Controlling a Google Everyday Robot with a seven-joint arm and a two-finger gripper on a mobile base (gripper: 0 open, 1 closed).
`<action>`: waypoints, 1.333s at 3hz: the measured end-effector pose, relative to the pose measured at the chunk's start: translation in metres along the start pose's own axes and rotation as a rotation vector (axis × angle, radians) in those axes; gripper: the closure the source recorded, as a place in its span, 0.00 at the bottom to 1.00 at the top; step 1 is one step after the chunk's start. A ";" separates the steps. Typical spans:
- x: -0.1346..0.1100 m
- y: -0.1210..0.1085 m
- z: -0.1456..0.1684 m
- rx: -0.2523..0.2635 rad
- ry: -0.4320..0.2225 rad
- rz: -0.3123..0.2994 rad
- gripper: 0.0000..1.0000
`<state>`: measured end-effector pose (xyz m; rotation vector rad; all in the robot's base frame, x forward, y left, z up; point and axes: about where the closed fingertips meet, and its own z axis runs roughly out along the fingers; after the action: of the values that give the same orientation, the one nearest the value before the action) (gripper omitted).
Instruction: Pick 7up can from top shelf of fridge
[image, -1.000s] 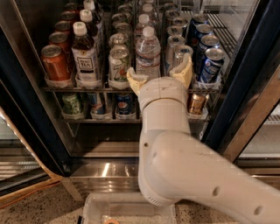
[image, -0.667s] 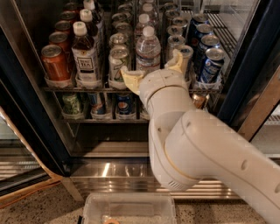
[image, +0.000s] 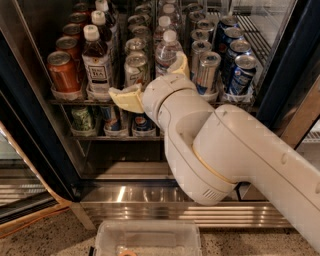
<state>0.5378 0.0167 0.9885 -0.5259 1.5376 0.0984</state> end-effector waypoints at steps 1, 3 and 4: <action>0.007 0.024 -0.008 -0.033 0.007 0.038 0.16; 0.035 0.084 -0.014 -0.097 0.029 0.176 0.24; 0.051 0.089 -0.001 -0.048 0.035 0.223 0.20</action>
Offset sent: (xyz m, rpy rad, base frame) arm -0.0522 0.0640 -0.0697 0.1987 0.1488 0.0559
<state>0.5054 0.0817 0.9165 -0.3939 1.6274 0.2994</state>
